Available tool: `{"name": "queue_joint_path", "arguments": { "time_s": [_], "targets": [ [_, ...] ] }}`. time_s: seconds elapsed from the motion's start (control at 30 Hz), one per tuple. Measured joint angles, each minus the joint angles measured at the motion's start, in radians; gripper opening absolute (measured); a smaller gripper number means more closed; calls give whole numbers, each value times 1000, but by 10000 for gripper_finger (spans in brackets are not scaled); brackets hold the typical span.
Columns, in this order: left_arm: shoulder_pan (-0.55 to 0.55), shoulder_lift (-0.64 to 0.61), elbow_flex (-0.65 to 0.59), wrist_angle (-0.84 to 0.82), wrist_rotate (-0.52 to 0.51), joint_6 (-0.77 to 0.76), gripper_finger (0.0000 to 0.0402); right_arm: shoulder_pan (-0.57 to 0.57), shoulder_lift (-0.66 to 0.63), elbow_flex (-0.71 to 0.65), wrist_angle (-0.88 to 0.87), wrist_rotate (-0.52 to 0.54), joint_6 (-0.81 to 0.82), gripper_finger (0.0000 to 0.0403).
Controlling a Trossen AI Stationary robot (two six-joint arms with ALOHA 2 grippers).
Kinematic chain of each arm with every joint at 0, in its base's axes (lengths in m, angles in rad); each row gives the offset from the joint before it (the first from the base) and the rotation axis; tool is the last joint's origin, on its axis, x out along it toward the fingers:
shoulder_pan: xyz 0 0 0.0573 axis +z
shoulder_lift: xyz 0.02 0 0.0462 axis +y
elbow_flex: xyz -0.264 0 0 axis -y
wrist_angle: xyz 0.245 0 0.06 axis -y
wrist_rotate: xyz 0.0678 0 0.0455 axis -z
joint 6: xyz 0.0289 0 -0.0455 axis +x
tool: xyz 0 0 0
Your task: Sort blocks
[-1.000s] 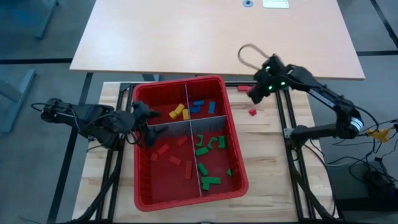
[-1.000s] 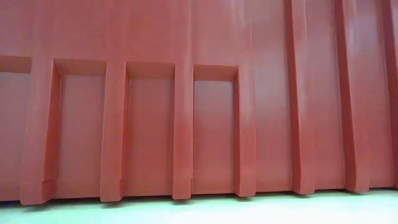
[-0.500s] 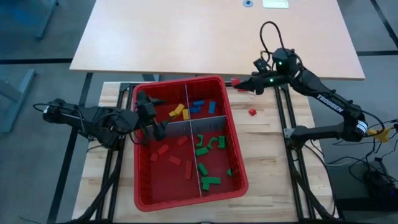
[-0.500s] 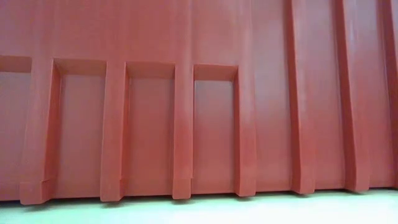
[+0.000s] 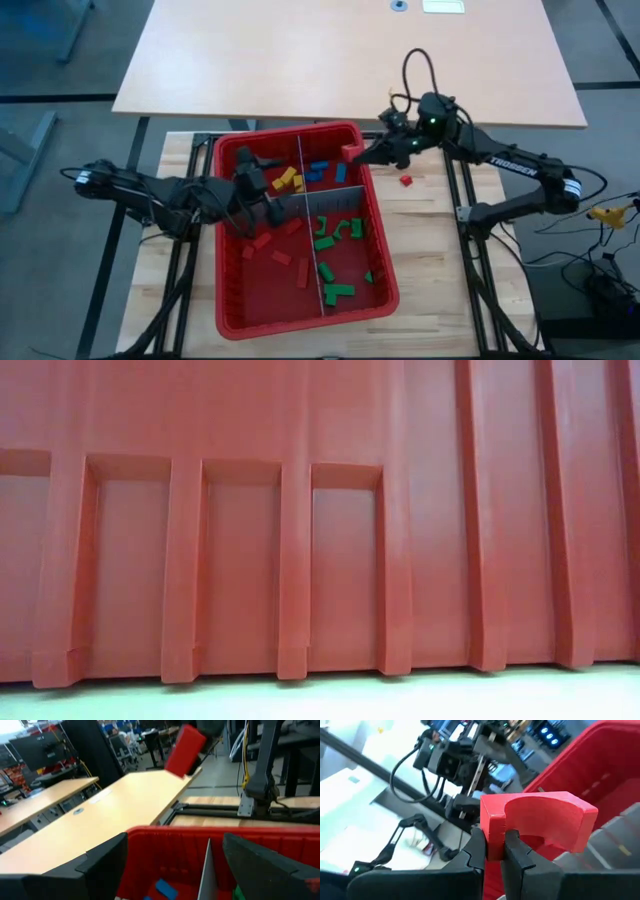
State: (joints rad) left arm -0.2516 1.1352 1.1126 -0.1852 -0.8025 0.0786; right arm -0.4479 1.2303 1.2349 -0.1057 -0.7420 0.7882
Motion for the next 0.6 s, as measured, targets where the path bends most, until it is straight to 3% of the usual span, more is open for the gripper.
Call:
{"name": "queue_joint_path", "arguments": {
  "time_s": [0.6],
  "targets": [
    [1,118,0,248,68,69,311,168,143,0,251,-3,137,14]
  ]
}}
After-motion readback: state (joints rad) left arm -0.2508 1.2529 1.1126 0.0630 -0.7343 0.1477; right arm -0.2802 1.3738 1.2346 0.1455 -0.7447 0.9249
